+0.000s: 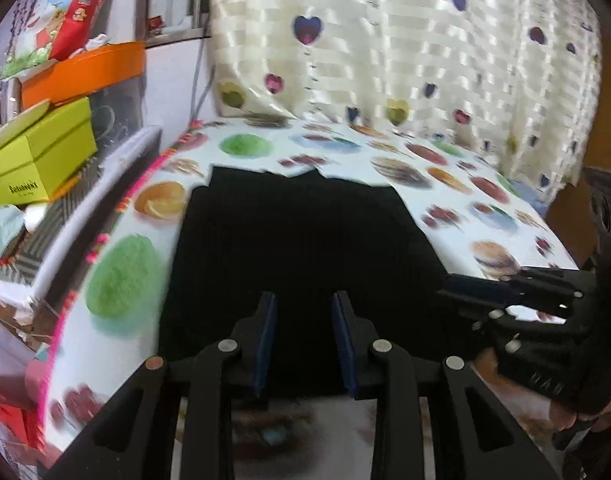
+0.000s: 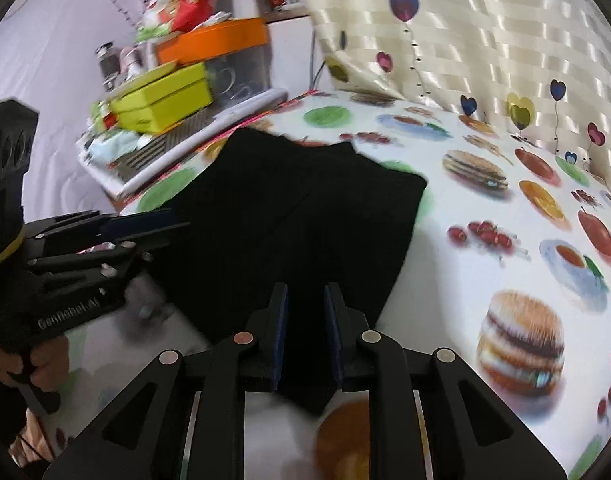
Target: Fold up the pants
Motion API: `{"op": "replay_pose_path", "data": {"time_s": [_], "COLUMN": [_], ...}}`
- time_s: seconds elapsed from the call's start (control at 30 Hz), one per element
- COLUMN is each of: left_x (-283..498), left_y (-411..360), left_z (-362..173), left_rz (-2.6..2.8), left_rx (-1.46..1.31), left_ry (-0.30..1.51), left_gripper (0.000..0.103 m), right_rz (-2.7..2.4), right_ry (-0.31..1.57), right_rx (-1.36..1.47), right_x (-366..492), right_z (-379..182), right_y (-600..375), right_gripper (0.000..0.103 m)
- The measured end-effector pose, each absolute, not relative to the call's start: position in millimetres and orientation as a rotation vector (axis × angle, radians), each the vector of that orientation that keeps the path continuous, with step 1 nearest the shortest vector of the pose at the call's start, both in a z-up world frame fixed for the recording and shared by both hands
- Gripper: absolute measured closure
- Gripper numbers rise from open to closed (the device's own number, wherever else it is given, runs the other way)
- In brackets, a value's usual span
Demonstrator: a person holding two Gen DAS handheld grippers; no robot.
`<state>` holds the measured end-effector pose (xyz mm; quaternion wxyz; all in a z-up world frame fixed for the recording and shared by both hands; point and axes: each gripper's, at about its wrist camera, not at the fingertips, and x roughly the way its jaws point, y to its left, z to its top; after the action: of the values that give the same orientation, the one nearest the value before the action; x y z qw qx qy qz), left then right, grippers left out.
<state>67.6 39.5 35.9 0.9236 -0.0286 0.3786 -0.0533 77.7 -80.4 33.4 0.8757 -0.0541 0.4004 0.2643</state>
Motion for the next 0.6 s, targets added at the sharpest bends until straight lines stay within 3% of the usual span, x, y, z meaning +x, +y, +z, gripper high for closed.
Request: {"op": "replay_pose_path", "data": {"time_s": [0.2,0.4,0.6], "left_x": [65,50,29], "left_y": [19,23,28], "left_z": [18,28,25], "left_rz": [-0.101,-0.082,-0.049], "left_rx": [0.017,-0.021,-0.063], "left_ry": [0.818,0.814,0.828], "left_gripper": [0.071,0.071,0.071], "right_rz": [0.526,0.498,0.513], "right_ry": [0.833,0.821,0.846], "right_rx": [-0.189,-0.151,-0.160], "right_x": [67,51,25], "right_z": [25,41,35], "right_y": [-72,-85,-89], "right_gripper": [0.081,0.062,0.062]}}
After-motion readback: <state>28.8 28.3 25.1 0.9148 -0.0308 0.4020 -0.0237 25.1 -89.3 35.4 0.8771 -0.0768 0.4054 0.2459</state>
